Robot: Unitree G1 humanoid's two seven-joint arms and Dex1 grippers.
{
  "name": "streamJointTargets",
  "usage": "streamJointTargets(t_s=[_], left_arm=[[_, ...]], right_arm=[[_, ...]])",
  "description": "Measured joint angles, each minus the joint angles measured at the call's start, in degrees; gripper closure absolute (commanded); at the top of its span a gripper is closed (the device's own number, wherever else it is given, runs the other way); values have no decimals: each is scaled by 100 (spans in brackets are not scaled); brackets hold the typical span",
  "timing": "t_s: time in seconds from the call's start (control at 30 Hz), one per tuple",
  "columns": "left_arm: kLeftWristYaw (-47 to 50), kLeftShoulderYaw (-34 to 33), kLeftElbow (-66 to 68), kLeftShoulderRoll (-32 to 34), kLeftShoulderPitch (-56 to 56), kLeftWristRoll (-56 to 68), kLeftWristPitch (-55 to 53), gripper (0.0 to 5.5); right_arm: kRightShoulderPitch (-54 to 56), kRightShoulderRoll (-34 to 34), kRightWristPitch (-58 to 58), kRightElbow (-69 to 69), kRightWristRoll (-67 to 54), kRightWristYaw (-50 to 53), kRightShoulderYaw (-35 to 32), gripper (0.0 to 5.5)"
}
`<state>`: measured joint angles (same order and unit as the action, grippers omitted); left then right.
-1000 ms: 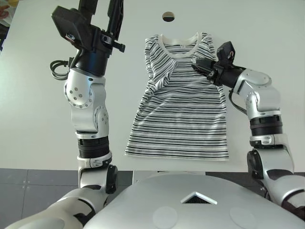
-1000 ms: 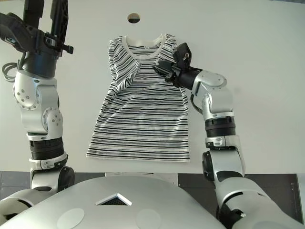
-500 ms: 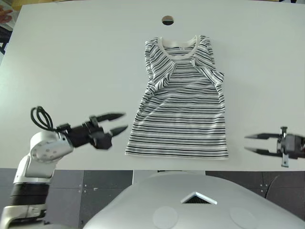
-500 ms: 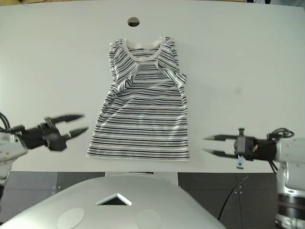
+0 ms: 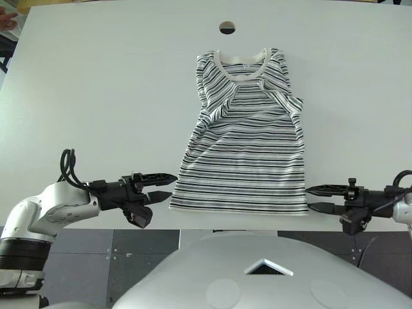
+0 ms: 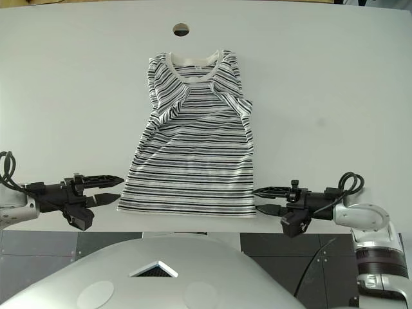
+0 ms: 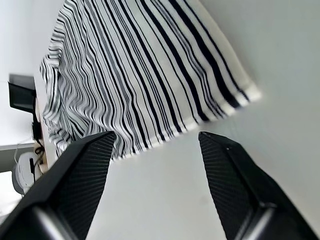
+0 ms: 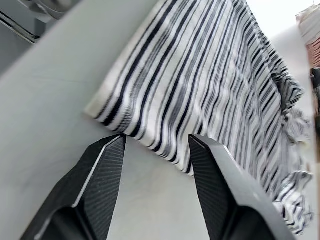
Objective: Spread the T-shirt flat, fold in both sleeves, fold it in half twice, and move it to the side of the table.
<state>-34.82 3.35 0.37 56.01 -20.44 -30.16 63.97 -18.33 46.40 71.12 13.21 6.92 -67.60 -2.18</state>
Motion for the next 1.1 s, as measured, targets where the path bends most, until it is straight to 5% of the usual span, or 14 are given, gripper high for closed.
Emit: streamJointTargets(t_s=[0.17, 0.53, 0.77, 0.93, 1.1], left_arm=[[132, 330, -204, -35, 0, -2, -92, 256], [141, 948, -409, 21, 73, -27, -508, 452], [32, 1201, -531, 135, 117, 50, -767, 539], [-1208, 1817, -1564, 697, -537, 2319, -2553, 539], [-2184, 1835, -3105, 1739, -1048, 5532, -4615, 539]], right_arm=[[87, 116, 163, 106, 370, 818, 351, 317], [-73, 685, -66, -172, 570, 1594, 1341, 536], [-16, 916, -315, -297, 514, 1860, 1685, 540], [-513, 1565, -2281, -1118, -1587, 1056, 2210, 540], [-1018, 2419, -4246, -2404, -4015, 99, 2049, 540]])
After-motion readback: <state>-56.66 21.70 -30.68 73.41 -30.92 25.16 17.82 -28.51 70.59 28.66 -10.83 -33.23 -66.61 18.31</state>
